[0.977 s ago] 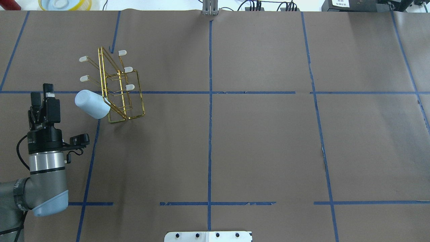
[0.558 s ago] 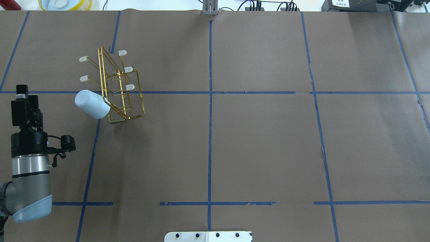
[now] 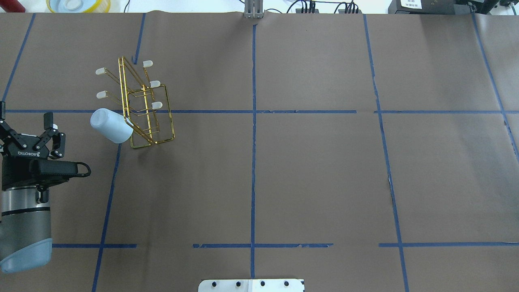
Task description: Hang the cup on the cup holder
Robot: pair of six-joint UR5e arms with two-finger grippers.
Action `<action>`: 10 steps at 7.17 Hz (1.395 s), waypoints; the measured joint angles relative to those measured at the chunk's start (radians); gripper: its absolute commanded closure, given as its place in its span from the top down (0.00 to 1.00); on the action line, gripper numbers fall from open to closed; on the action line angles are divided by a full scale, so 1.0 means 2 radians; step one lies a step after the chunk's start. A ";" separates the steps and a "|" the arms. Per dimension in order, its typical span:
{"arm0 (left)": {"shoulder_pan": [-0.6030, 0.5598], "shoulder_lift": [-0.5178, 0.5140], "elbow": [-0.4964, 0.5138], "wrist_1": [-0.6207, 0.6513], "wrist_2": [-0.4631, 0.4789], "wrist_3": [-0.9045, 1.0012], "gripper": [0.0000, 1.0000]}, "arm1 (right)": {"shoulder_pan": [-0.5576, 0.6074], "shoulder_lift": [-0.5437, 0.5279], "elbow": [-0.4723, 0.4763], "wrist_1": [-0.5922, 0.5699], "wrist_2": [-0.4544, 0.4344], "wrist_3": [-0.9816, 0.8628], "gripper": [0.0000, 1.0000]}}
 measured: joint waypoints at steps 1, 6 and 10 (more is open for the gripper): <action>0.000 0.000 -0.003 -0.074 -0.036 -0.013 1.00 | 0.000 0.000 0.000 0.000 0.000 0.000 1.00; -0.003 0.006 -0.010 -0.315 -0.201 -0.119 1.00 | 0.000 0.000 0.000 0.000 0.000 0.000 1.00; -0.013 0.045 -0.025 -0.320 -0.293 -0.308 1.00 | 0.000 0.000 0.000 0.000 0.000 0.000 1.00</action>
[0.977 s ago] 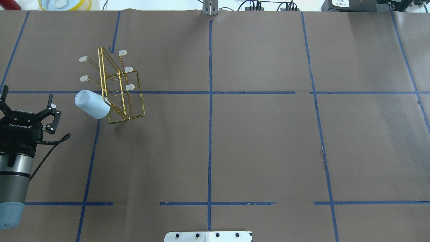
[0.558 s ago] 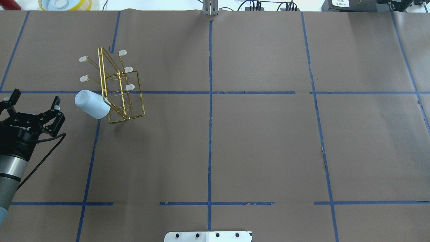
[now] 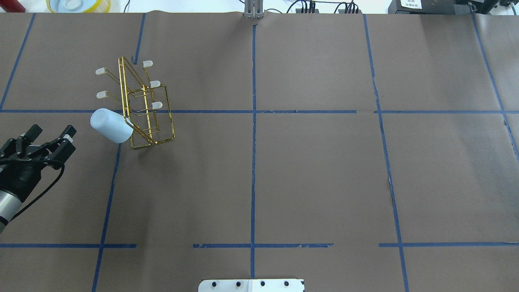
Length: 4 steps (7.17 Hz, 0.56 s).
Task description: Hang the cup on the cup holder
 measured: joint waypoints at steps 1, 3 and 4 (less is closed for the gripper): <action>-0.012 0.009 -0.009 0.001 -0.035 0.014 1.00 | 0.000 0.000 0.000 0.000 0.000 0.000 1.00; -0.051 0.015 -0.018 0.002 -0.135 0.059 1.00 | 0.000 0.000 0.000 0.000 0.000 0.000 1.00; -0.086 0.018 -0.018 0.006 -0.206 0.068 1.00 | 0.000 0.000 0.000 0.000 0.000 0.000 1.00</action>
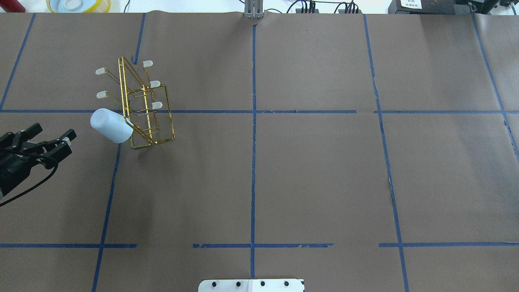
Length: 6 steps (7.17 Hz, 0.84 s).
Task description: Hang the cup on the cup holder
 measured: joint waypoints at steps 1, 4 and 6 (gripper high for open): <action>-0.045 0.001 0.001 0.010 -0.080 0.014 1.00 | 0.000 0.000 0.000 0.000 0.000 0.000 1.00; -0.185 0.002 0.012 0.083 -0.292 0.103 1.00 | 0.000 0.000 0.000 0.000 0.000 0.000 1.00; -0.290 -0.008 0.045 0.177 -0.425 0.212 1.00 | 0.000 0.000 0.000 0.000 0.000 0.000 1.00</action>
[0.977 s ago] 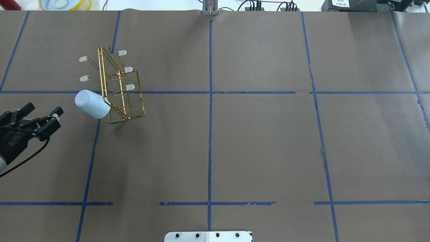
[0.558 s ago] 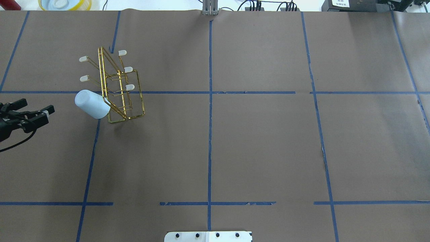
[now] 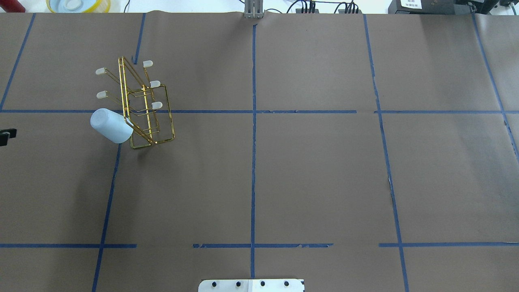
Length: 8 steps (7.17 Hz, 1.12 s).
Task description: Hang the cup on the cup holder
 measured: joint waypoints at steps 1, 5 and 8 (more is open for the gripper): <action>-0.039 -0.007 0.015 0.041 -0.042 0.036 1.00 | 0.000 0.000 0.000 0.000 0.000 0.000 1.00; -0.151 -0.031 0.031 0.254 -0.148 0.154 1.00 | 0.000 0.000 0.000 0.000 0.000 0.000 1.00; -0.208 -0.050 0.049 0.369 -0.164 0.290 1.00 | 0.000 0.000 0.000 0.000 0.000 0.000 1.00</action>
